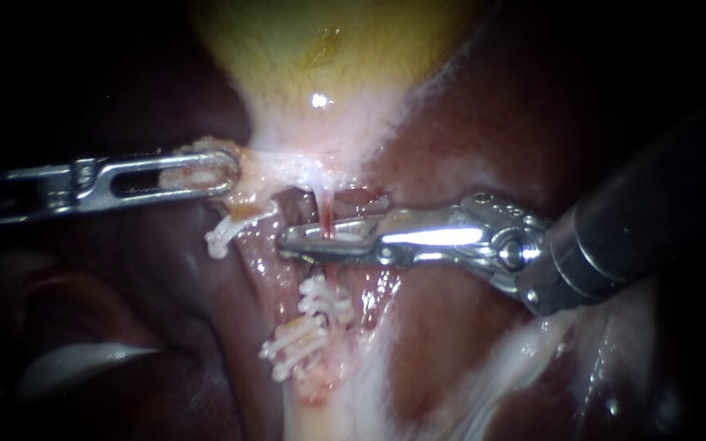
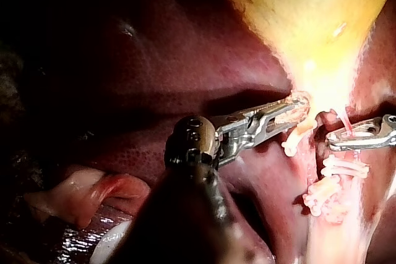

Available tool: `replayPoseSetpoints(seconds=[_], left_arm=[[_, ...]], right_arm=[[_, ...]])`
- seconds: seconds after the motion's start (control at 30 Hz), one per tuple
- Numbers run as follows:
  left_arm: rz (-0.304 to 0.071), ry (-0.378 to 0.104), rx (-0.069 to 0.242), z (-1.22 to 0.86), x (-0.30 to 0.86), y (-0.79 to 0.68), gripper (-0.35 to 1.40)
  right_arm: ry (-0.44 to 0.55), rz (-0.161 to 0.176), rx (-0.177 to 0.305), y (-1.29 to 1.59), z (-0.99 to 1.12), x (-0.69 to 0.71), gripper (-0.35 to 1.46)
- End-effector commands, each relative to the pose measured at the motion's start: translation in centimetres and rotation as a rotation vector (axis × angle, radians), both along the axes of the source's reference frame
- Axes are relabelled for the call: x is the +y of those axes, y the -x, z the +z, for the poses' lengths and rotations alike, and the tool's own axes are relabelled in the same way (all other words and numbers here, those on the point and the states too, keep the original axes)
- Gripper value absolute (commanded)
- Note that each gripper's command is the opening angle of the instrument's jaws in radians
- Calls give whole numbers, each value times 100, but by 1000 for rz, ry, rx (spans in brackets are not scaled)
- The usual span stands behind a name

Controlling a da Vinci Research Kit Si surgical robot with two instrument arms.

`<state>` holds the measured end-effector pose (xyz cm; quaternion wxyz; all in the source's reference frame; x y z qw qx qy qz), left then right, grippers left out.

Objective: Going back third clip right tube

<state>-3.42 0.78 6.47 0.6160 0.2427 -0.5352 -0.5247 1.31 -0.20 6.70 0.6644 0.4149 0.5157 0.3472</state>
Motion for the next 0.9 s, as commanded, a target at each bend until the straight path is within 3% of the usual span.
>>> replayPoseSetpoints(seconds=[0.03, 0.27, 0.4, 0.47, 0.9], left_arm=[[0, 0, 0, 0, 0, 0, -35], [0, 1, 1, 0, -1, 0, -35], [0, 1, 1, 0, -2, 0, -35], [0, 1, 1, 0, -2, 0, -35], [-2, 2, 2, -2, -4, 1, -35]], right_arm=[[0, 0, 0, 0, 0, 0, -35], [-4, -20, 17, 0, -1, -2, -35], [82, -34, 35, -4, -2, -3, 28], [100, -35, 37, -7, -2, -3, 41], [173, -14, 16, -9, 14, -3, 50]])
